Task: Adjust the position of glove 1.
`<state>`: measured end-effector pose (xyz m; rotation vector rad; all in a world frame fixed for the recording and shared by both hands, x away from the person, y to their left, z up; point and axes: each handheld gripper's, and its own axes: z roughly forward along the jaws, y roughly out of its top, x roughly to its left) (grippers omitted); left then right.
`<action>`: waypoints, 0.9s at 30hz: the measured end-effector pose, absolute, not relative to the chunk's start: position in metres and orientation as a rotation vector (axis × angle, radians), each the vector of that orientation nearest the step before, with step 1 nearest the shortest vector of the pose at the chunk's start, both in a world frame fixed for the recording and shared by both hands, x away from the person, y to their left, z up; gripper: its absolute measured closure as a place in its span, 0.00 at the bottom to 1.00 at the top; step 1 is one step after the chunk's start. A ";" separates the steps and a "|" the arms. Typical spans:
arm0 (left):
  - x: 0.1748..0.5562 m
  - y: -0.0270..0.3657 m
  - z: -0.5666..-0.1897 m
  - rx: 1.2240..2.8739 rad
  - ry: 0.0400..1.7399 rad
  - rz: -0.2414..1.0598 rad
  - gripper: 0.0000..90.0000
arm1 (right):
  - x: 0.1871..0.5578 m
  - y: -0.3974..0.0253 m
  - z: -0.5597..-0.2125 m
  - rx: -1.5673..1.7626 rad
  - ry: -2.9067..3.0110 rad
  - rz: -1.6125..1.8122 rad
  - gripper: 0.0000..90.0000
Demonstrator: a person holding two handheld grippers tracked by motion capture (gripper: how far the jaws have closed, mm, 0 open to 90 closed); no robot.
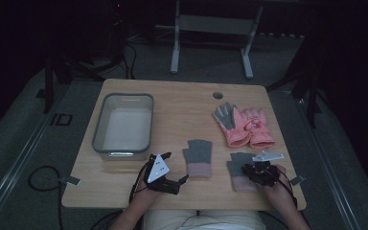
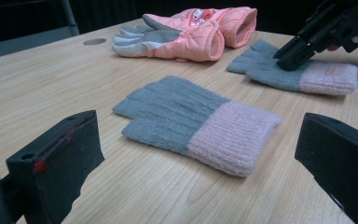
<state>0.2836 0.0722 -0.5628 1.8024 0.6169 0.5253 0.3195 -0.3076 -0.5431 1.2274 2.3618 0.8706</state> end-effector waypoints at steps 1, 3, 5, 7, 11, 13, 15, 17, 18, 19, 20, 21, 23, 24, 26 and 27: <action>0.284 0.072 -0.563 1.802 0.617 0.525 0.00 | 0.319 -0.307 -0.543 1.236 2.350 0.871 0.92; 0.284 0.072 -0.563 1.802 0.617 0.525 0.00 | 0.317 -0.305 -0.543 1.252 2.329 0.867 0.94; 0.284 0.072 -0.563 1.802 0.622 0.529 0.00 | 0.314 -0.304 -0.539 1.267 2.285 0.910 0.95; 0.284 0.072 -0.563 1.802 0.623 0.527 0.00 | 0.310 -0.302 -0.526 1.249 2.264 0.979 0.95; 0.284 0.072 -0.563 1.802 0.623 0.524 0.00 | 0.311 -0.293 -0.503 1.231 2.247 1.066 0.95; 0.284 0.072 -0.563 1.801 0.618 0.526 0.00 | 0.317 -0.275 -0.480 1.172 2.226 1.109 0.95; 0.284 0.072 -0.563 1.800 0.619 0.522 0.00 | 0.322 -0.263 -0.471 1.143 2.226 1.136 0.95; 0.284 0.072 -0.563 1.800 0.619 0.519 0.00 | 0.326 -0.251 -0.465 1.130 2.220 1.177 0.95; 0.284 0.072 -0.563 1.799 0.620 0.520 0.00 | 0.329 -0.245 -0.463 1.138 2.221 1.199 0.95; 0.284 0.072 -0.563 1.799 0.619 0.520 0.00 | 0.332 -0.239 -0.463 1.142 2.229 1.214 0.95; 0.284 0.072 -0.563 1.799 0.618 0.520 0.00 | 0.335 -0.232 -0.463 1.149 2.237 1.223 0.95; 0.284 0.073 -0.563 1.800 0.616 0.521 0.00 | 0.336 -0.225 -0.464 1.152 2.244 1.229 0.95; 0.284 0.073 -0.563 1.800 0.616 0.518 0.00 | 0.340 -0.212 -0.467 1.147 2.272 1.231 0.95; 0.284 0.073 -0.563 1.800 0.616 0.516 0.00 | 0.340 -0.206 -0.469 1.143 2.276 1.230 0.95; 0.284 0.073 -0.563 1.800 0.615 0.513 0.00 | 0.342 -0.197 -0.474 1.145 2.285 1.235 0.95; 0.284 0.073 -0.563 1.803 0.613 0.514 0.00 | 0.343 -0.193 -0.477 1.156 2.290 1.244 0.95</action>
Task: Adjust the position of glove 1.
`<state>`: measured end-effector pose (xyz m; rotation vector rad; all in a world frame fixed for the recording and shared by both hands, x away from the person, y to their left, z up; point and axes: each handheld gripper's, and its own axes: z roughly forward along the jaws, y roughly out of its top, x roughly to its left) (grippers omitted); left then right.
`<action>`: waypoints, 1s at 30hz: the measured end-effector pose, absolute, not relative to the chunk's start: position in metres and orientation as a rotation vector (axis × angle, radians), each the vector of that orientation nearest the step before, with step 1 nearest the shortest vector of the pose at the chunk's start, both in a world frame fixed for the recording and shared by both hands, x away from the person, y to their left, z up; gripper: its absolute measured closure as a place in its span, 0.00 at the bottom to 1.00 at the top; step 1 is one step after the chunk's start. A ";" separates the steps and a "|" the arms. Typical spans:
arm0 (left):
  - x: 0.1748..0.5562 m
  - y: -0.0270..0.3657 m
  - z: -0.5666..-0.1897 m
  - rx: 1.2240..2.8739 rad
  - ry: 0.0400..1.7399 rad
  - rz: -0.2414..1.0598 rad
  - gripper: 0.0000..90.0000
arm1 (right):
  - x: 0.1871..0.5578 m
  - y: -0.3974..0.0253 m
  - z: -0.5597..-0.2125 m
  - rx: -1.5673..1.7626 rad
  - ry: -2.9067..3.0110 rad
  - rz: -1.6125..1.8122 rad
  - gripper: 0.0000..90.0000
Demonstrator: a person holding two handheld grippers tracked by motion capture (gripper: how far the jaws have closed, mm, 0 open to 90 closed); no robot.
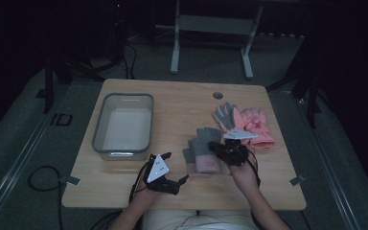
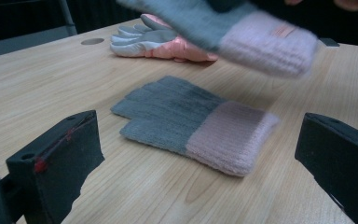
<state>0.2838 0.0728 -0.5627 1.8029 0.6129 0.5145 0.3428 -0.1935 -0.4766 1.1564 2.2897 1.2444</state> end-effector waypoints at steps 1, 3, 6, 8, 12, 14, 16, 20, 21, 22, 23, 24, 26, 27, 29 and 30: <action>0.284 0.073 -0.563 1.802 0.613 0.513 0.00 | 0.344 -0.190 -0.479 1.163 2.297 1.248 0.95; 0.284 0.073 -0.563 1.802 0.614 0.512 0.00 | 0.344 -0.187 -0.482 1.163 2.306 1.246 0.95; 0.284 0.073 -0.563 1.804 0.611 0.514 0.00 | 0.347 -0.176 -0.490 1.161 2.342 1.233 0.95; 0.284 0.073 -0.563 1.805 0.609 0.516 0.00 | 0.348 -0.172 -0.495 1.157 2.354 1.214 0.95; 0.284 0.073 -0.563 1.807 0.610 0.516 0.00 | 0.351 -0.171 -0.506 1.176 2.367 1.202 0.95; 0.283 0.072 -0.563 1.809 0.611 0.524 0.00 | 0.352 -0.171 -0.508 1.186 2.373 1.198 0.95; 0.282 0.071 -0.563 1.815 0.604 0.542 0.00 | 0.355 -0.170 -0.516 1.188 2.402 1.175 0.95; 0.282 0.072 -0.563 1.813 0.613 0.543 0.00 | 0.360 -0.171 -0.524 1.199 2.422 1.152 0.95; 0.282 0.072 -0.563 1.811 0.615 0.541 0.00 | 0.361 -0.171 -0.525 1.208 2.429 1.149 0.95; 0.283 0.072 -0.563 1.813 0.618 0.543 0.00 | 0.362 -0.172 -0.526 1.217 2.434 1.151 0.95; 0.283 0.072 -0.563 1.812 0.621 0.545 0.00 | 0.364 -0.172 -0.527 1.220 2.434 1.148 0.95; 0.283 0.071 -0.563 1.813 0.626 0.549 0.00 | 0.364 -0.172 -0.528 1.221 2.437 1.145 0.95; 0.283 0.071 -0.563 1.818 0.626 0.547 0.00 | 0.365 -0.170 -0.529 1.211 2.444 1.137 0.95; 0.283 0.071 -0.563 1.818 0.625 0.548 0.00 | 0.365 -0.169 -0.530 1.207 2.449 1.133 0.95; 0.283 0.071 -0.563 1.822 0.622 0.542 0.00 | 0.366 -0.168 -0.530 1.201 2.452 1.128 0.94; 0.283 0.071 -0.563 1.821 0.626 0.539 0.00 | 0.367 -0.168 -0.531 1.195 2.450 1.123 0.94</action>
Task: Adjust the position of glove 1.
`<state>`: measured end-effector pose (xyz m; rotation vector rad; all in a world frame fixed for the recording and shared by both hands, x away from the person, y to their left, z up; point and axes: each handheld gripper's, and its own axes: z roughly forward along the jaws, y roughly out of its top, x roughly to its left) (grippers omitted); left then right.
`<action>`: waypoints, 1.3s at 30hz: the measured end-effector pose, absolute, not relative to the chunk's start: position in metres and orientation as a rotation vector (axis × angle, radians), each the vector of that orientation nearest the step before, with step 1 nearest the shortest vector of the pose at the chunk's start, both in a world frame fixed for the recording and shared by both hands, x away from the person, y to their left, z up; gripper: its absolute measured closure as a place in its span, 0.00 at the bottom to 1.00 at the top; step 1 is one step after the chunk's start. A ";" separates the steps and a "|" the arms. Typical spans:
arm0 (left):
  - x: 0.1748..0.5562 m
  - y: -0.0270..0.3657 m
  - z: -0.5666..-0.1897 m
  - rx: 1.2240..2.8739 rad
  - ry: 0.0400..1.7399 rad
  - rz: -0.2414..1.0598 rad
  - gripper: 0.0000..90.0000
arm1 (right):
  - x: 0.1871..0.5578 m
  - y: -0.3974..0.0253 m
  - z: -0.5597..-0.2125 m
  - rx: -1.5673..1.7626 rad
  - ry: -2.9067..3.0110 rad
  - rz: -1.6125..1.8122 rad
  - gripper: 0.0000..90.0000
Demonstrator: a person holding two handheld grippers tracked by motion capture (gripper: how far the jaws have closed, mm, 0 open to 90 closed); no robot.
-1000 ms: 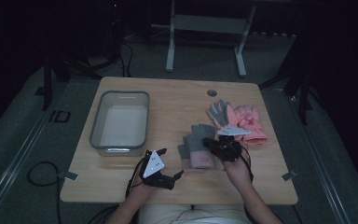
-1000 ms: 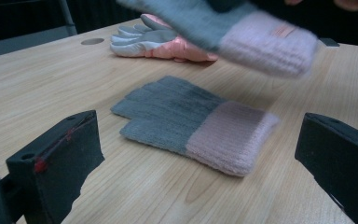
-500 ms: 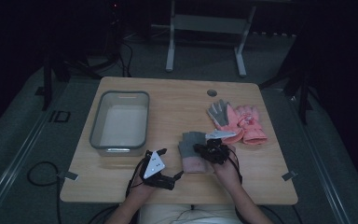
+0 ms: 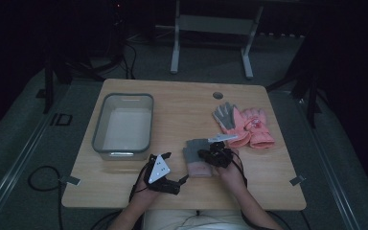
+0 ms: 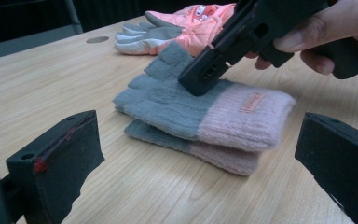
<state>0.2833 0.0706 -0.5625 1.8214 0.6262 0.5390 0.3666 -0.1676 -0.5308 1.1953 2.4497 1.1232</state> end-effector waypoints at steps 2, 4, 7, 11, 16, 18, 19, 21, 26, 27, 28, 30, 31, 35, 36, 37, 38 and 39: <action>0.284 0.070 -0.562 1.822 0.649 0.543 0.00 | 0.368 -0.168 -0.533 1.209 2.441 1.117 0.94; 0.285 0.071 -0.562 1.820 0.668 0.543 0.00 | 0.368 -0.169 -0.537 1.214 2.439 1.116 0.93; 0.285 0.071 -0.562 1.822 0.664 0.530 0.00 | 0.368 -0.168 -0.541 1.205 2.440 1.117 0.92; 0.287 0.069 -0.562 1.837 0.702 0.583 0.00 | 0.368 -0.170 -0.539 1.226 2.437 1.132 0.88; 0.286 0.063 -0.548 1.886 0.750 0.569 0.00 | 0.370 -0.181 -0.515 1.214 2.366 1.211 0.81; 0.286 0.058 -0.540 1.924 0.724 0.524 0.00 | 0.376 -0.186 -0.505 1.207 2.335 1.223 0.76; 0.285 0.056 -0.538 1.940 0.691 0.496 0.00 | 0.379 -0.189 -0.500 1.203 2.326 1.224 0.74; 0.284 0.052 -0.536 1.937 0.609 0.431 0.00 | 0.386 -0.192 -0.493 1.191 2.314 1.223 0.69; 0.287 0.036 -0.536 2.012 0.499 0.389 0.05 | 0.403 -0.193 -0.496 1.218 2.343 1.191 0.64; 0.289 0.033 -0.537 2.028 0.484 0.394 0.07 | 0.406 -0.192 -0.499 1.230 2.347 1.180 0.63; 0.291 0.030 -0.538 2.038 0.467 0.388 0.07 | 0.409 -0.192 -0.503 1.240 2.355 1.168 0.62; 0.295 0.026 -0.541 2.057 0.440 0.384 0.13 | 0.414 -0.190 -0.511 1.266 2.363 1.150 0.60; 0.297 0.023 -0.543 2.074 0.426 0.381 0.15 | 0.416 -0.188 -0.514 1.271 2.371 1.133 0.58; 0.304 0.016 -0.554 2.184 0.356 0.417 0.23 | 0.420 -0.184 -0.528 1.299 2.393 1.072 0.51; 0.305 0.015 -0.555 2.198 0.352 0.423 0.25 | 0.421 -0.184 -0.531 1.309 2.405 1.060 0.49; 0.305 0.015 -0.557 2.204 0.347 0.424 0.25 | 0.421 -0.183 -0.533 1.315 2.402 1.038 0.46; 0.305 0.015 -0.557 2.204 0.347 0.424 0.27 | 0.422 -0.183 -0.536 1.321 2.411 1.005 0.43; 0.306 0.015 -0.557 2.214 0.342 0.430 0.27 | 0.422 -0.183 -0.536 1.321 2.411 1.005 0.43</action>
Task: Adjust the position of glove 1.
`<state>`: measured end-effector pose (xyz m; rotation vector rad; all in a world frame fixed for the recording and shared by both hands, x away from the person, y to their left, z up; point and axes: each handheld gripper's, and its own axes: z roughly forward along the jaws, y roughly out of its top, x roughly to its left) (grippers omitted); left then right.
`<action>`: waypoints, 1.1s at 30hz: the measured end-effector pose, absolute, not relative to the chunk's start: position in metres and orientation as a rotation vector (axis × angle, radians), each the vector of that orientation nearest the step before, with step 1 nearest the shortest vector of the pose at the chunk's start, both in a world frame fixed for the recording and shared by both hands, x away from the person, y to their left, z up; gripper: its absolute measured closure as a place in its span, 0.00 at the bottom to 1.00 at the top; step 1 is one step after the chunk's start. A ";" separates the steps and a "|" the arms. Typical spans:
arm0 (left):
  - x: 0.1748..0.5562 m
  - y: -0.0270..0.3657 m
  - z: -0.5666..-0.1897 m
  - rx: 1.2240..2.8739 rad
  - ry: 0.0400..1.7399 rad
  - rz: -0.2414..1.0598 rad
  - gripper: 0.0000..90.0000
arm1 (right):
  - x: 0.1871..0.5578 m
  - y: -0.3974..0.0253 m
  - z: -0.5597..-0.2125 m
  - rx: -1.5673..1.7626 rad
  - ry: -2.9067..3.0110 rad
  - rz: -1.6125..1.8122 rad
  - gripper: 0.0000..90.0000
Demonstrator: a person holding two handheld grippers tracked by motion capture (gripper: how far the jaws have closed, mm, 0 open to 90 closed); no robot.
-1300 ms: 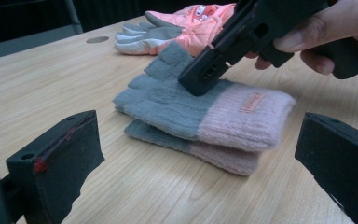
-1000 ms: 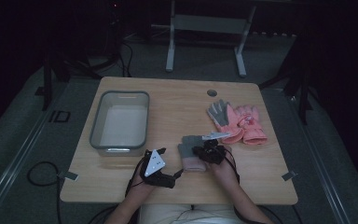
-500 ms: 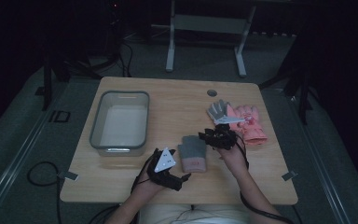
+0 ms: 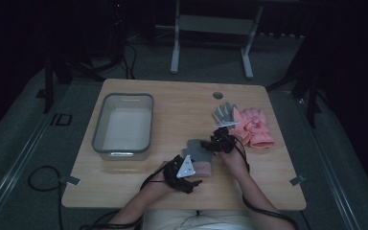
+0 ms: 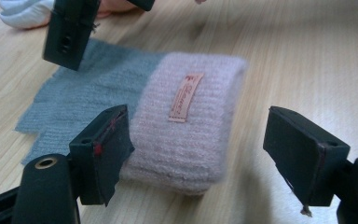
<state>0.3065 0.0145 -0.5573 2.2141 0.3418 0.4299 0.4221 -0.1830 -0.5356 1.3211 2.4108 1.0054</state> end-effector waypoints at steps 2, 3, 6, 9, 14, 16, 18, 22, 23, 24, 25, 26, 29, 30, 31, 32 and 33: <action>0.309 0.014 -0.559 2.244 0.336 0.449 0.27 | 0.423 -0.182 -0.542 1.326 2.431 0.969 0.40; 0.310 0.014 -0.560 2.256 0.327 0.465 0.29 | 0.424 -0.182 -0.543 1.327 2.432 0.970 0.39; 0.310 0.013 -0.562 2.281 0.295 0.498 0.33 | 0.426 -0.184 -0.546 1.357 2.433 0.986 0.38; 0.310 0.012 -0.561 2.293 0.274 0.523 0.41 | 0.424 -0.184 -0.546 1.345 2.434 0.996 0.41; 0.310 0.011 -0.560 2.324 0.262 0.554 0.49 | 0.422 -0.183 -0.546 1.336 2.466 1.023 0.56; 0.308 0.010 -0.559 2.336 0.254 0.569 0.53 | 0.422 -0.182 -0.545 1.348 2.480 1.034 0.65; 0.309 0.010 -0.555 2.337 0.268 0.553 0.55 | 0.422 -0.182 -0.545 1.368 2.493 1.047 0.71; 0.312 0.011 -0.547 2.347 0.288 0.509 0.74 | 0.421 -0.177 -0.541 1.355 2.550 1.041 0.81; 0.313 0.011 -0.546 2.351 0.295 0.497 0.75 | 0.421 -0.177 -0.540 1.350 2.551 1.046 0.82; 0.313 0.011 -0.543 2.356 0.298 0.491 0.76 | 0.421 -0.177 -0.539 1.353 2.554 1.058 0.82; 0.314 0.012 -0.541 2.362 0.302 0.482 0.76 | 0.420 -0.177 -0.538 1.354 2.554 1.067 0.82; 0.315 0.012 -0.540 2.368 0.304 0.481 0.76 | 0.419 -0.176 -0.536 1.338 2.556 1.070 0.83; 0.316 0.015 -0.534 2.376 0.312 0.479 0.76 | 0.416 -0.173 -0.529 1.284 2.552 1.074 0.83; 0.316 0.016 -0.532 2.375 0.319 0.475 0.77 | 0.415 -0.172 -0.526 1.271 2.552 1.084 0.83; 0.316 0.017 -0.530 2.379 0.319 0.481 0.77 | 0.414 -0.171 -0.523 1.264 2.550 1.098 0.83; 0.316 0.018 -0.527 2.379 0.319 0.480 0.77 | 0.413 -0.171 -0.520 1.251 2.550 1.115 0.83; 0.317 0.019 -0.524 2.375 0.322 0.475 0.77 | 0.413 -0.170 -0.516 1.242 2.549 1.131 0.83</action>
